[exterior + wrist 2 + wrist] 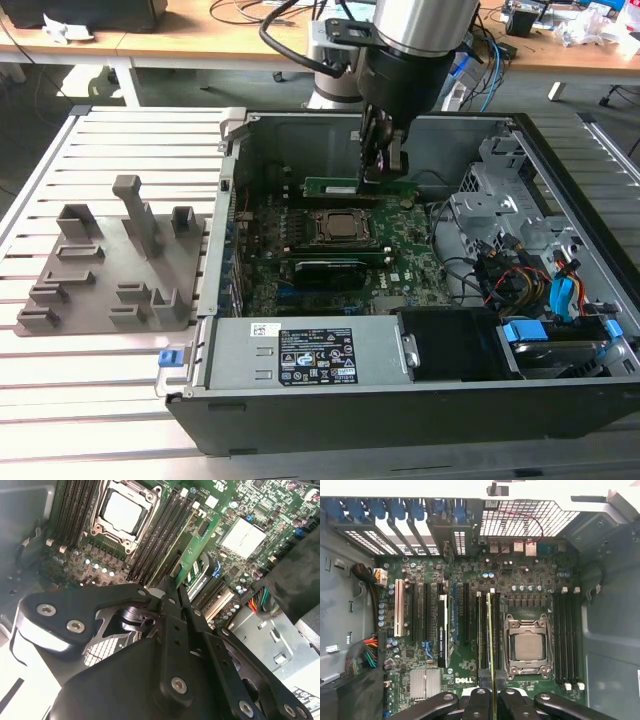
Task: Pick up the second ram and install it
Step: 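Pick up the second ram and move it above second insertion slot, then insert the second ram into the second slot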
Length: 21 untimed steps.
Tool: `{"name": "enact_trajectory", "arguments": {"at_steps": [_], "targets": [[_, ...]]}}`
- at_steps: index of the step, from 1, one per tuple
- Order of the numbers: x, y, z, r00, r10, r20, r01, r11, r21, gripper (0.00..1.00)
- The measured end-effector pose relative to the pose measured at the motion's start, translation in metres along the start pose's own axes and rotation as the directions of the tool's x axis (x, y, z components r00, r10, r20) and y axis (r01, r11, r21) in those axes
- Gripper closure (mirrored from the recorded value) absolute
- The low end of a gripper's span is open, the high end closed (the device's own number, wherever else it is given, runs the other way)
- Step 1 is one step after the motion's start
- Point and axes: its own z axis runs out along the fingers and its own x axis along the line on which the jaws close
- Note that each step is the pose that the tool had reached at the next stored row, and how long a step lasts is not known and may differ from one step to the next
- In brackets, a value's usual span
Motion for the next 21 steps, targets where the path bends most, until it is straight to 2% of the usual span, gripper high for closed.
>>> {"name": "enact_trajectory", "arguments": {"at_steps": [4, 19, 21], "targets": [[0.0002, -0.0007, 0.0049, 1.0000, 0.000, -0.0001, 0.000, 1.0000, -0.0003, 0.86], [0.0003, -0.0008, 0.0059, 1.0000, 0.000, 0.0005, 0.000, 1.0000, -0.0003, 0.86], [-0.0005, -0.0011, 0.0085, 1.0000, 0.000, 0.0011, 0.000, 1.0000, -0.0004, 0.86]]}}
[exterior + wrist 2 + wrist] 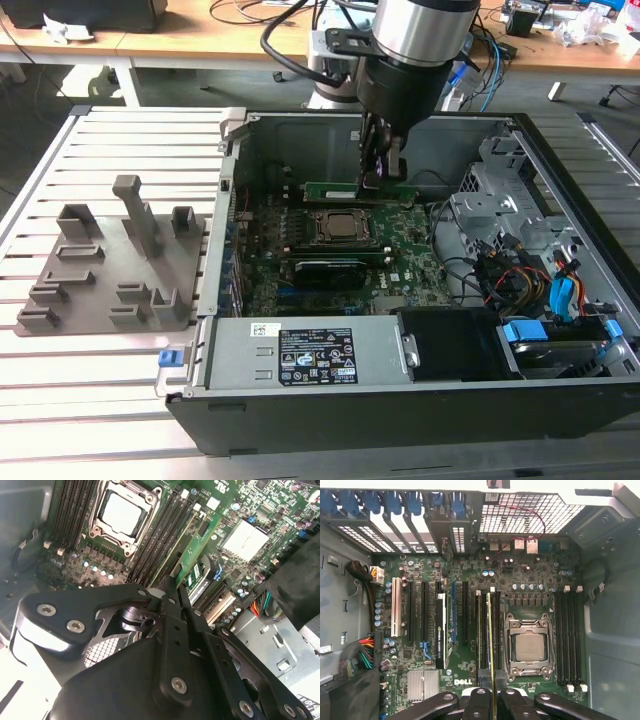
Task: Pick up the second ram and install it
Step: 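Insert the second ram into the second slot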
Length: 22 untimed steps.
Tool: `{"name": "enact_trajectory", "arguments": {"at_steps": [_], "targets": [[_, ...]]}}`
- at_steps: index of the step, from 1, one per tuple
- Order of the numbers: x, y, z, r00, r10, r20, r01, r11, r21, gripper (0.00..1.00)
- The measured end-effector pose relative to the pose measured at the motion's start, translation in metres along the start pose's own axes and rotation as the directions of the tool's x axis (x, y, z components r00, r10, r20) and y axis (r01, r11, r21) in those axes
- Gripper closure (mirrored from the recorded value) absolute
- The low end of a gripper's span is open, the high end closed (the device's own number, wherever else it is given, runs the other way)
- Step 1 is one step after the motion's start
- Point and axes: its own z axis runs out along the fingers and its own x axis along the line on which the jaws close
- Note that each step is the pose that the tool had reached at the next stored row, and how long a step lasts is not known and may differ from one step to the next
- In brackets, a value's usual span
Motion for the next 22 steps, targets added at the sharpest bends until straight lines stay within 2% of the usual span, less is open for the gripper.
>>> {"name": "enact_trajectory", "arguments": {"at_steps": [11, 16, 22], "targets": [[0.0010, -0.0026, 0.0294, 1.0000, 0.000, 0.0006, 0.000, 1.0000, -0.0011, 0.86], [0.0014, -0.0034, 0.0385, 1.0000, 0.000, 0.0006, 0.000, 1.0000, -0.0011, 0.86], [-0.0003, -0.0039, 0.0452, 1.0000, 0.000, 0.0005, 0.000, 1.0000, -0.0011, 0.86]]}}
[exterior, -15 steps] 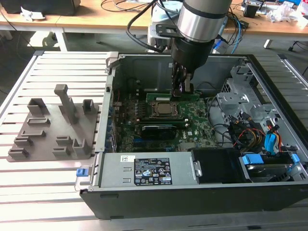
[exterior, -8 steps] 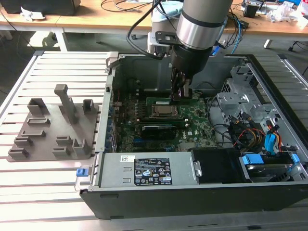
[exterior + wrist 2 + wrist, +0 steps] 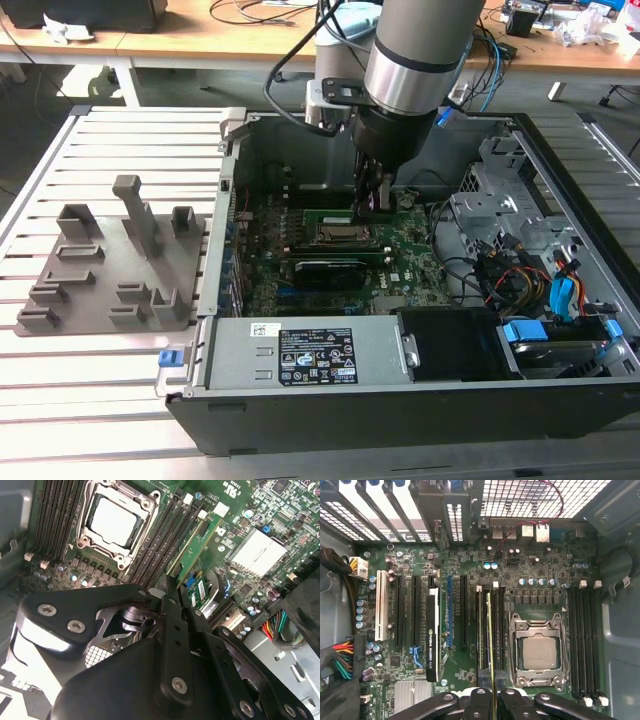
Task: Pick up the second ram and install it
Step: 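Insert the second ram into the second slot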
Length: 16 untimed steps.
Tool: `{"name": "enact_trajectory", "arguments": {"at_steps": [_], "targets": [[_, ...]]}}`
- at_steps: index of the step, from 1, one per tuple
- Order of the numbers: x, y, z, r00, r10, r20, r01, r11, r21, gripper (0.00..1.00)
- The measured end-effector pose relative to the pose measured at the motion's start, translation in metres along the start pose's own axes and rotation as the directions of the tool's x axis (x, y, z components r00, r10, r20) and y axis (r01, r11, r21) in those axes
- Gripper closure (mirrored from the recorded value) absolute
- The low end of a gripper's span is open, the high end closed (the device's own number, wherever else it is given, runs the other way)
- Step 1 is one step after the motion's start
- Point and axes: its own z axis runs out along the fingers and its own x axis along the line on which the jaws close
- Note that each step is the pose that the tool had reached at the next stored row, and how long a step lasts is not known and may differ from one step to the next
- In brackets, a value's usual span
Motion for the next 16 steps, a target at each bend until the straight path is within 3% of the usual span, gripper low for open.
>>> {"name": "enact_trajectory", "arguments": {"at_steps": [6, 10, 16], "targets": [[-0.0175, -0.0003, 0.0052, 1.0000, 0.000, 0.0001, 0.000, 1.0000, 0.0000, 0.86], [-0.0175, -0.0007, 0.0103, 1.0000, 0.000, 0.0001, 0.000, 1.0000, 0.0000, 0.86], [-0.0169, -0.0020, 0.0247, 1.0000, 0.000, 0.0000, 0.000, 1.0000, 0.0000, 0.86]]}}
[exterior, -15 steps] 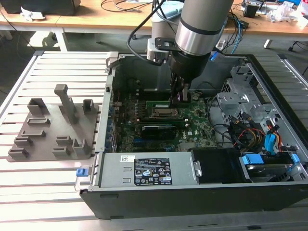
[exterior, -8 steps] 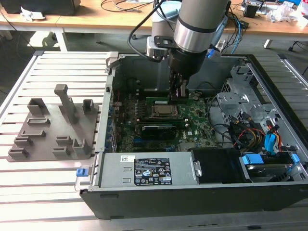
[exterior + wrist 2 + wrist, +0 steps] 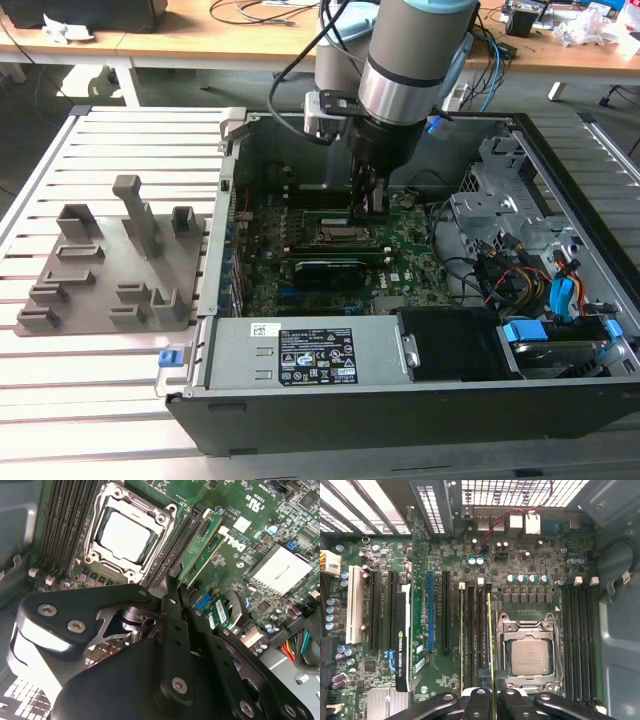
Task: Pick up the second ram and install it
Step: 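Insert the second ram into the second slot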
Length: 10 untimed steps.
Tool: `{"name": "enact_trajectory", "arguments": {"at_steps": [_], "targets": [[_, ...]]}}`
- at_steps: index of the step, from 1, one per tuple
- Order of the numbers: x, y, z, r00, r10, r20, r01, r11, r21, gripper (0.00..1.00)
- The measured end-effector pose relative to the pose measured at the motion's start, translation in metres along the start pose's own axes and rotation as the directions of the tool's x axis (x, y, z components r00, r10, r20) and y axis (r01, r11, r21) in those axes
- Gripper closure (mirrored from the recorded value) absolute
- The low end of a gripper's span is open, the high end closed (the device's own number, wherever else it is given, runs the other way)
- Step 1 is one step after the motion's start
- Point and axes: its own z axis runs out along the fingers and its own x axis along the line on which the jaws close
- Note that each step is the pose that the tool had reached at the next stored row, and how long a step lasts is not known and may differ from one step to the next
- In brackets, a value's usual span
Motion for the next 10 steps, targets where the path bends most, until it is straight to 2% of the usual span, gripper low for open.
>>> {"name": "enact_trajectory", "arguments": {"at_steps": [10], "targets": [[0.0008, -0.0015, 0.0166, 1.0000, 0.000, 0.0000, 0.000, 1.0000, -0.0008, 0.86]]}}
